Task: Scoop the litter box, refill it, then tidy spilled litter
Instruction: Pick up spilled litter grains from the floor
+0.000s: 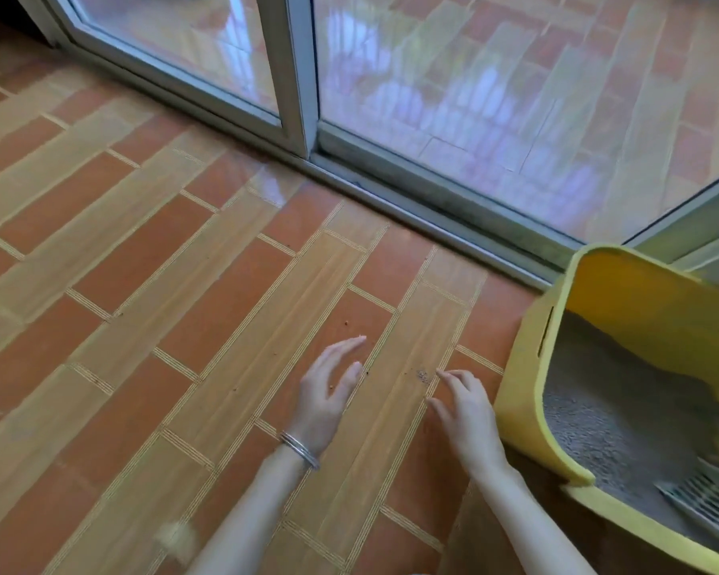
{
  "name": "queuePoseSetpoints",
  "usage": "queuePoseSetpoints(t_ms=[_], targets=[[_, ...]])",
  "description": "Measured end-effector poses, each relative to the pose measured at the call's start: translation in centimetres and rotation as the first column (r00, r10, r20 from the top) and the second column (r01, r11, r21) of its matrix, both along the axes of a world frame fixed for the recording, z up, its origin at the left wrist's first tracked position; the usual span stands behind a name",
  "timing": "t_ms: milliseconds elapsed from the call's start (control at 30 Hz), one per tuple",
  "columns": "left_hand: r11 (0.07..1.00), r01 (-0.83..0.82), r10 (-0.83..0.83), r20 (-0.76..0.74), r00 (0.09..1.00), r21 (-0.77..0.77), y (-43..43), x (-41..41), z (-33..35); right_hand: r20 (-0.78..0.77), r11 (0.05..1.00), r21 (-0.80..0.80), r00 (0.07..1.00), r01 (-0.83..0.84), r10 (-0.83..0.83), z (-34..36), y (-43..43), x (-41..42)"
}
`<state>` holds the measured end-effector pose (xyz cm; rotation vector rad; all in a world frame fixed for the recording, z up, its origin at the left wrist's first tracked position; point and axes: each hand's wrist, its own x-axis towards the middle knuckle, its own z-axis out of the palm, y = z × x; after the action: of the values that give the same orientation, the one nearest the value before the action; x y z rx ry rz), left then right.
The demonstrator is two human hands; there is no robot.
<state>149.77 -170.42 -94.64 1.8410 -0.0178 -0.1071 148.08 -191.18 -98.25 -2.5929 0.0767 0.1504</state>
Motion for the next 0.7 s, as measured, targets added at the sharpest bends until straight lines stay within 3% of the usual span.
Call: queuePoseSetpoints(t_ms=[100,233,367,533,700], targets=[[0.900,-0.184,0.111,-0.200,0.973,-0.395,-0.5,0.2,-2.0,-0.005,1.000,-0.005,1.000,0.004,-0.004,-2.1,-0.4,0.8],[0.701,-0.370,0.112,-0.419,0.901,-0.610,-0.1,0.0,-2.8,-0.011,0.998,-0.049,1.000,-0.025,0.024,-3.2,-0.4,1.9],[0.577,-0.459,0.099,-0.500,0.860,-0.676,0.3,-0.4,-3.7,0.064,0.999,-0.044,0.998,-0.004,0.007,-3.7,0.2,2.9],[0.510,-0.504,0.079,-0.546,0.834,-0.697,0.0,-0.6,-5.0,0.150,0.999,-0.047,0.988,-0.026,0.033,-4.6,0.6,3.2],[0.434,-0.568,0.043,-0.614,0.789,-0.700,-0.4,-1.5,-5.6,0.177,0.975,-0.212,0.979,-0.059,0.098,-5.3,1.4,2.8]])
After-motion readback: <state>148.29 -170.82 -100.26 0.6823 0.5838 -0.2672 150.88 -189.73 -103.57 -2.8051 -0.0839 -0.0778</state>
